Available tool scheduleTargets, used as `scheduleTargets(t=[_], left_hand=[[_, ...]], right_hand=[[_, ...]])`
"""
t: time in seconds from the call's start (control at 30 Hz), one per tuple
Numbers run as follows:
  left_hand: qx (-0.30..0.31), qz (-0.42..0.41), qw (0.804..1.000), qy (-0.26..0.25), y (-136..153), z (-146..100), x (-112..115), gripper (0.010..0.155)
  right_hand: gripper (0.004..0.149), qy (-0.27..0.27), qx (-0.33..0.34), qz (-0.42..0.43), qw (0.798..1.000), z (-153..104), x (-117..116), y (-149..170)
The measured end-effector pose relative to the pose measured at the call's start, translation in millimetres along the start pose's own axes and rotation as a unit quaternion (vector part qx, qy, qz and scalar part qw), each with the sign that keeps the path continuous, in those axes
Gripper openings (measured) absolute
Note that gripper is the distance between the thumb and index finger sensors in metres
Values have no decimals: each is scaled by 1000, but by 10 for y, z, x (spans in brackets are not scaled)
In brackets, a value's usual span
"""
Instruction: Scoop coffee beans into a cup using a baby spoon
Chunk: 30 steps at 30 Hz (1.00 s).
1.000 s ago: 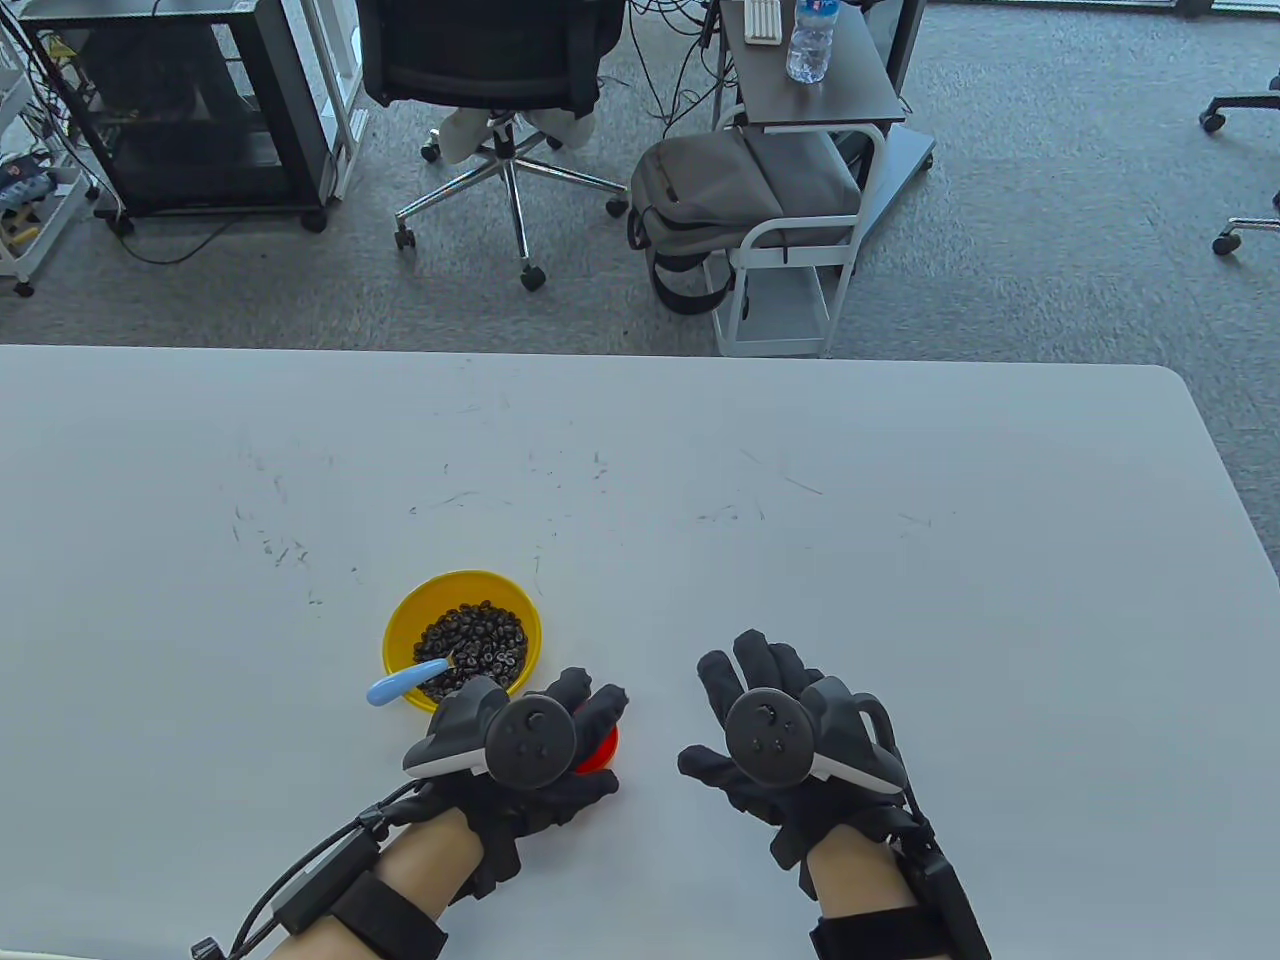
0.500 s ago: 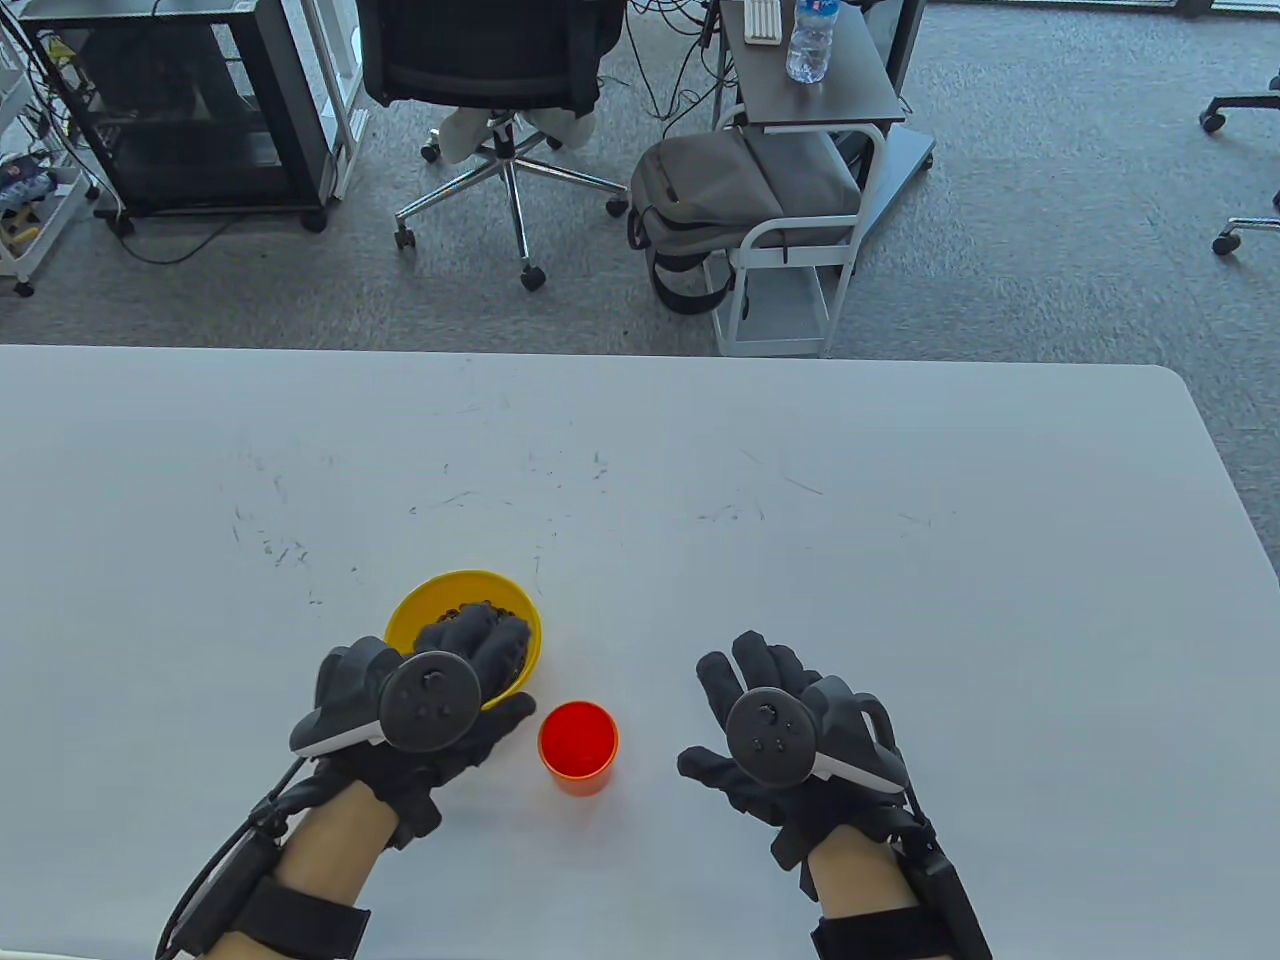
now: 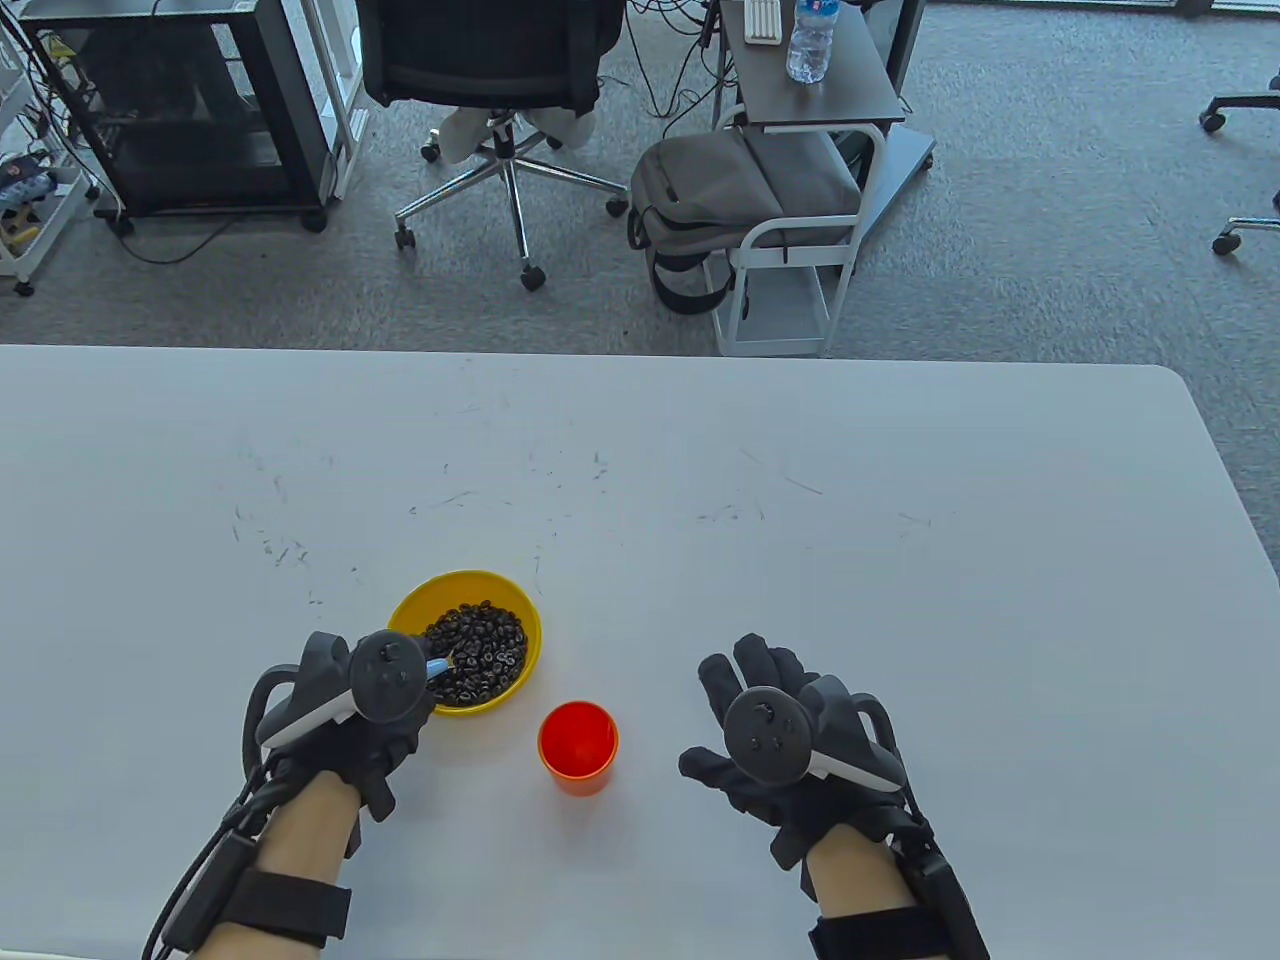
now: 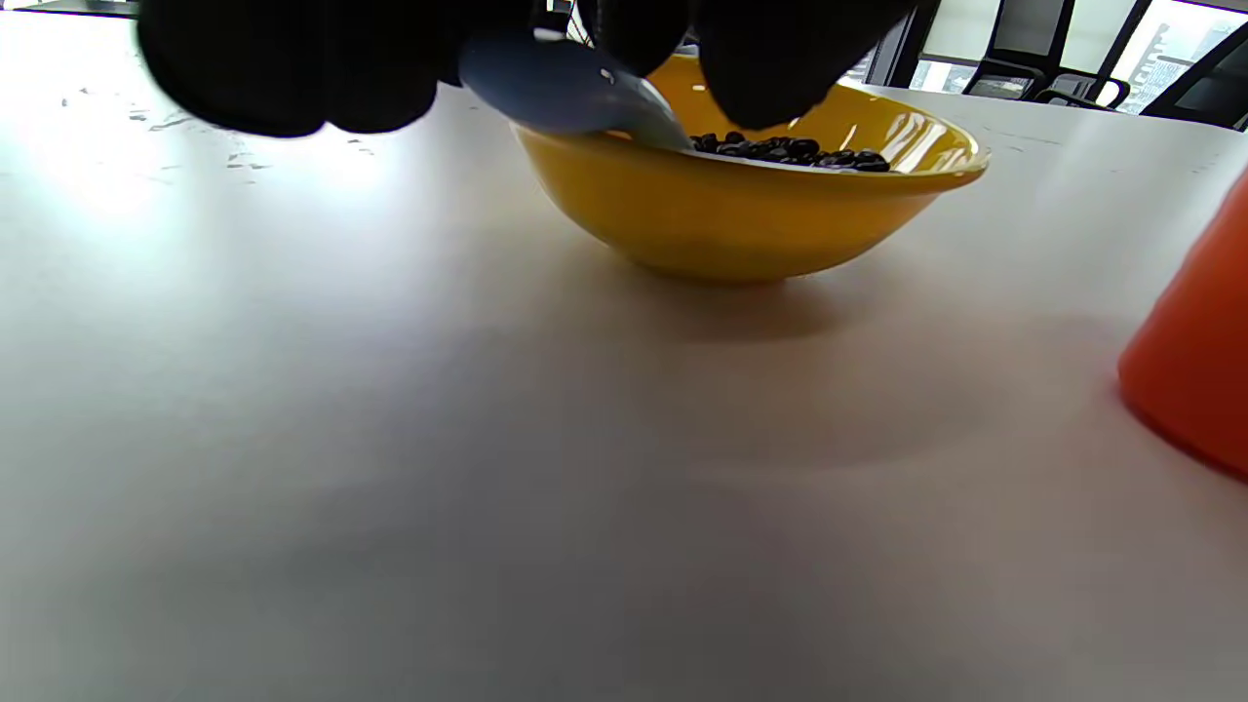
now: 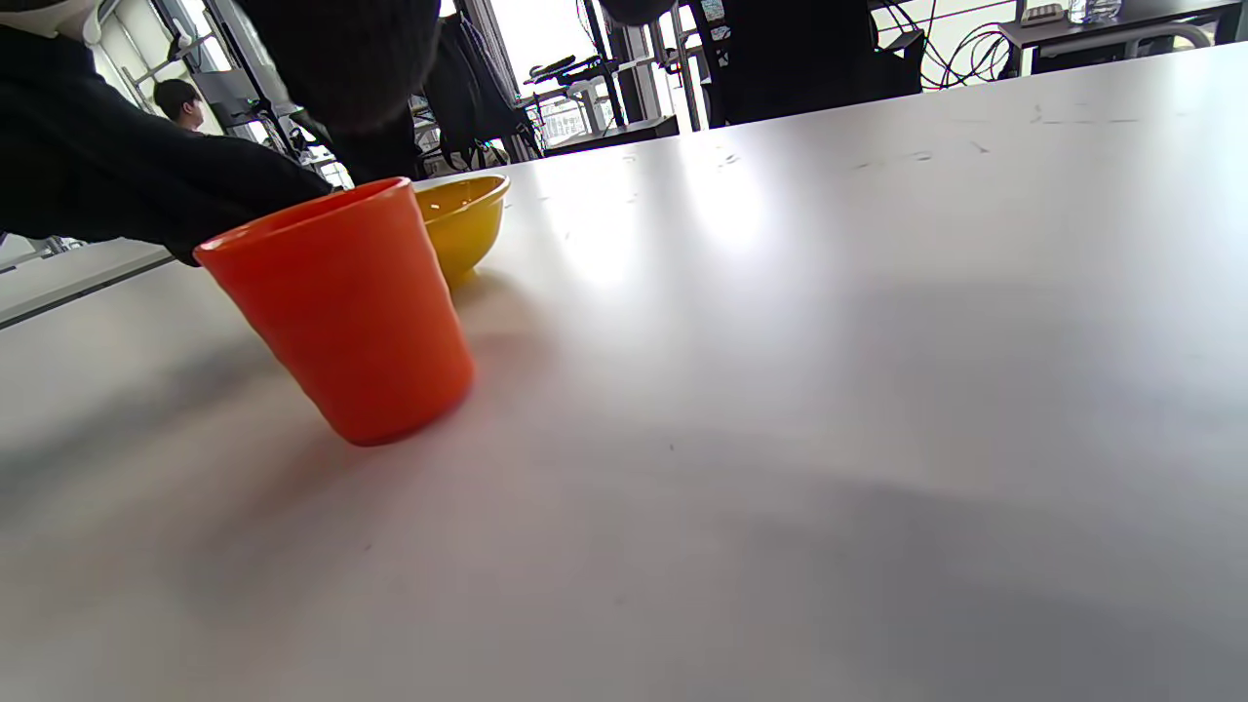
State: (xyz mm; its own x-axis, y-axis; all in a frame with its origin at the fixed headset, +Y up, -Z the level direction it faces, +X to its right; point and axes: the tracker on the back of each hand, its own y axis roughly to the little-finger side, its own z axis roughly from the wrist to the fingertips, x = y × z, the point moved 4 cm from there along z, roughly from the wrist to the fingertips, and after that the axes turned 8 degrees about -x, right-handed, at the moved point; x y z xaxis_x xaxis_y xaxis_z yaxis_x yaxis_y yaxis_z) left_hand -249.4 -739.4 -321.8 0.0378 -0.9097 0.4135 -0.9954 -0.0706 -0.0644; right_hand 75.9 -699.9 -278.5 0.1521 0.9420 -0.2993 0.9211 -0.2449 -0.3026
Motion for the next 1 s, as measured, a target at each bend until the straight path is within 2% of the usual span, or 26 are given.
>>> scheduleTargets(t=[0.23,0.37,0.6,1.0], left_hand=[[-12,-8,1000,13,59,58,79,62],[-10,-2,1000,-7,57,65,71,60],[-7,-21,1000,-1,68,69,93,59],[15,-148,989,16,255,59,137,61]], right_hand=[[85,0,-2,2,1000,13,0,13],[85,-3,-2,4,1000,14,-7,12],[85,-3,-3,7,1000,17,-7,24],[84,-6,-3,14,1000,14,-11,38]])
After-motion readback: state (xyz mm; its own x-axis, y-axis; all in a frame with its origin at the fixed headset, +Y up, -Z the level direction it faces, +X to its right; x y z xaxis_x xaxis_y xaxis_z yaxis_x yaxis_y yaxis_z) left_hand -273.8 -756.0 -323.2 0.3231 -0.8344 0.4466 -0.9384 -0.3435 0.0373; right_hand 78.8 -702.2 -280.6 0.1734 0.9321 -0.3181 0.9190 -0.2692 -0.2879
